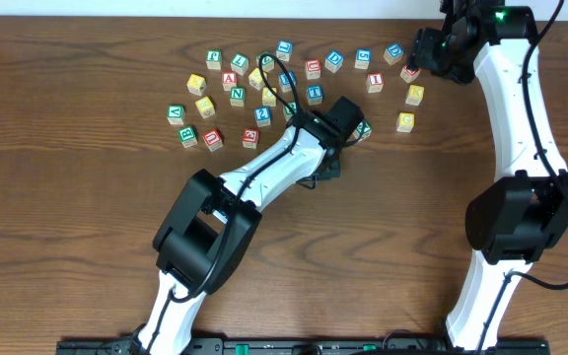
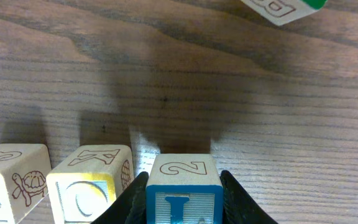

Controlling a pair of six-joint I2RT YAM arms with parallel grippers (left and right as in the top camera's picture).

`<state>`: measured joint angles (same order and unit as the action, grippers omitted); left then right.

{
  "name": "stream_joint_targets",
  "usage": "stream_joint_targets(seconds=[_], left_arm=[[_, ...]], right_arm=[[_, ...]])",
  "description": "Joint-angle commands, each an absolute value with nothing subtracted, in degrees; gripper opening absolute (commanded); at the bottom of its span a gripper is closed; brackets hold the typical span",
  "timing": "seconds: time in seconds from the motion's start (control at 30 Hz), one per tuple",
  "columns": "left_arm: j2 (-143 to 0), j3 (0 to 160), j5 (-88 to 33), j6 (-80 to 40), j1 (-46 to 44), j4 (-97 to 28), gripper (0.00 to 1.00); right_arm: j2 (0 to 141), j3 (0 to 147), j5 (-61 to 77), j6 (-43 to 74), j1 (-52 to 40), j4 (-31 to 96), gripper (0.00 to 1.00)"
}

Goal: Spell out CORL
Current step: 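Carry the L block right of the O block and release it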

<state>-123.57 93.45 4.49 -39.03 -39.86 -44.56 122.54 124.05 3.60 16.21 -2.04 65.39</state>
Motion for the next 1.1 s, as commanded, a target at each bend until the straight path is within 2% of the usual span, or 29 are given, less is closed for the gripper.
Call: stream_joint_targets(seconds=[0.0, 0.33, 0.37, 0.4, 0.93, 1.07], left_arm=[[-124.16, 93.21, 5.65, -39.83, -39.27, -44.38, 0.26], [-124.31, 93.21, 5.63, -40.86, -39.22, -44.21, 0.27], [-124.31, 93.21, 5.63, -40.86, -39.22, -44.18, 0.34], [-124.31, 93.21, 5.63, -40.86, -39.22, -44.18, 0.35], [-123.15, 93.34, 5.61, -40.82, -38.92, -44.93, 0.36], [-118.63, 93.34, 5.63, -40.12, -37.91, -45.06, 0.4]], right_arm=[[123.02, 123.9, 3.36, 15.57, -1.96, 65.56, 0.7], [123.02, 123.9, 3.36, 15.57, -1.96, 65.65, 0.7], [123.02, 123.9, 3.36, 15.57, -1.96, 65.67, 0.7], [123.02, 123.9, 3.36, 15.57, -1.96, 65.67, 0.7], [123.02, 123.9, 3.36, 15.57, -1.98, 65.67, 0.71], [123.02, 123.9, 3.36, 15.57, -1.96, 65.58, 0.71]])
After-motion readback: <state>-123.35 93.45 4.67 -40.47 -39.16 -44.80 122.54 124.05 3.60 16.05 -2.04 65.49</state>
